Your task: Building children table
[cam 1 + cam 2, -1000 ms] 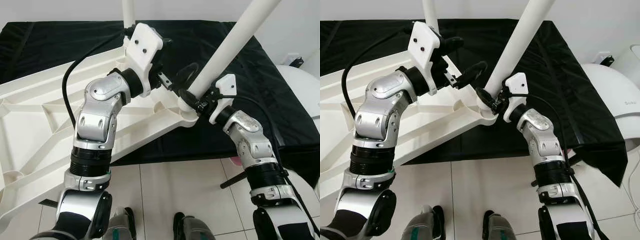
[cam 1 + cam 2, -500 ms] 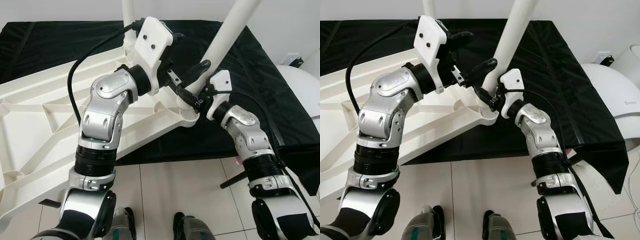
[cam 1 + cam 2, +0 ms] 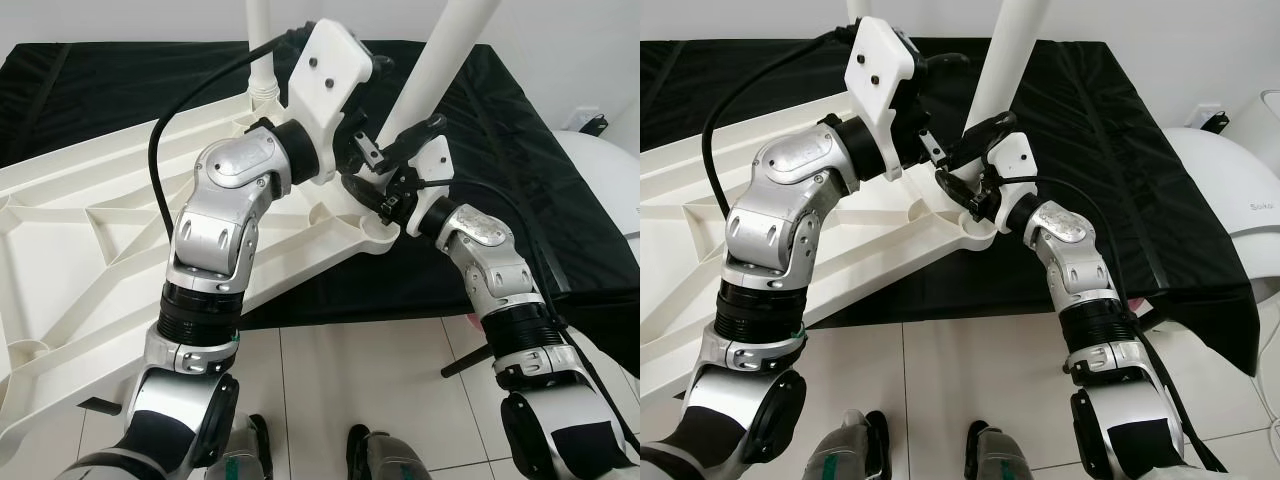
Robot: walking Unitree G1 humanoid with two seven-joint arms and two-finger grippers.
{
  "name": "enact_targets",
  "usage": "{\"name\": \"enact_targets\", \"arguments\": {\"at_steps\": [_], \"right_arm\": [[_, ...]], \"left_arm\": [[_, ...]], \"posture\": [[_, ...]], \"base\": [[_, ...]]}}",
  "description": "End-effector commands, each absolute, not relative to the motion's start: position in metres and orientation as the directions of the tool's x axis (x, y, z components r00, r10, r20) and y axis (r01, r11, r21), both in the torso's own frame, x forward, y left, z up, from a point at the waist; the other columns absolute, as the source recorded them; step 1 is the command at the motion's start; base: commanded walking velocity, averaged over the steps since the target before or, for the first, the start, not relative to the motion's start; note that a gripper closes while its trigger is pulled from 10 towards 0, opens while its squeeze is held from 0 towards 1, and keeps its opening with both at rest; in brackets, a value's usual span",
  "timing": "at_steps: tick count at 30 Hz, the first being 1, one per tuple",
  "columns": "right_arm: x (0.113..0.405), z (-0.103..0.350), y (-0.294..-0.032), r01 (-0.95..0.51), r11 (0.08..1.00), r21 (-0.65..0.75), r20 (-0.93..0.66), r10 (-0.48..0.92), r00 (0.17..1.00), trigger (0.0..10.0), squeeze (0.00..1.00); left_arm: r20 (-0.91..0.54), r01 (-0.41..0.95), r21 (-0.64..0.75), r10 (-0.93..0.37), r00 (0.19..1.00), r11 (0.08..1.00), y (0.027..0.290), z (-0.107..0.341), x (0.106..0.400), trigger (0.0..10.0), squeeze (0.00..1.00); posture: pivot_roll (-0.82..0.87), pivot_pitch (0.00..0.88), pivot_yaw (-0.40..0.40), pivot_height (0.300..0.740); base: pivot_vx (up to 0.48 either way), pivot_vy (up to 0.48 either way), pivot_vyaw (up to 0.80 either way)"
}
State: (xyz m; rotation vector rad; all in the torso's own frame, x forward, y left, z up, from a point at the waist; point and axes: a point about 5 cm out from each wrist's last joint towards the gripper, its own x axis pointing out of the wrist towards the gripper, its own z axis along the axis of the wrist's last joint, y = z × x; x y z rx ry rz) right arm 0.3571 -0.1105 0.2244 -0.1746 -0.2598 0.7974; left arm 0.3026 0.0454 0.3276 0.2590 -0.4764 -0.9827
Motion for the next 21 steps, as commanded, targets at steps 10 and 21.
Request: {"name": "enact_targets", "arguments": {"at_steps": [10,21], "right_arm": [[0.3512,0.2276,-0.1060,-0.700,0.642,-0.313,0.169,0.763,0.624,10.0,0.00],[0.3492,0.2265,-0.1048,-0.703,0.634,-0.322,0.169,0.769,0.616,10.0,0.00]], "left_arm": [[0.260,0.698,0.402,-0.805,0.534,0.593,0.0350,0.3266,0.3088,10.0,0.00],[0.268,0.715,0.375,-0.807,0.527,0.591,0.0344,0.3279,0.3088,0.0,0.00]], "posture": [[-0.08,0.142,-0.029,0.740],[-0.08,0.135,-0.026,0.740]], "base": [[0.000,0.000,0.00],[0.000,0.000,0.00]]}}
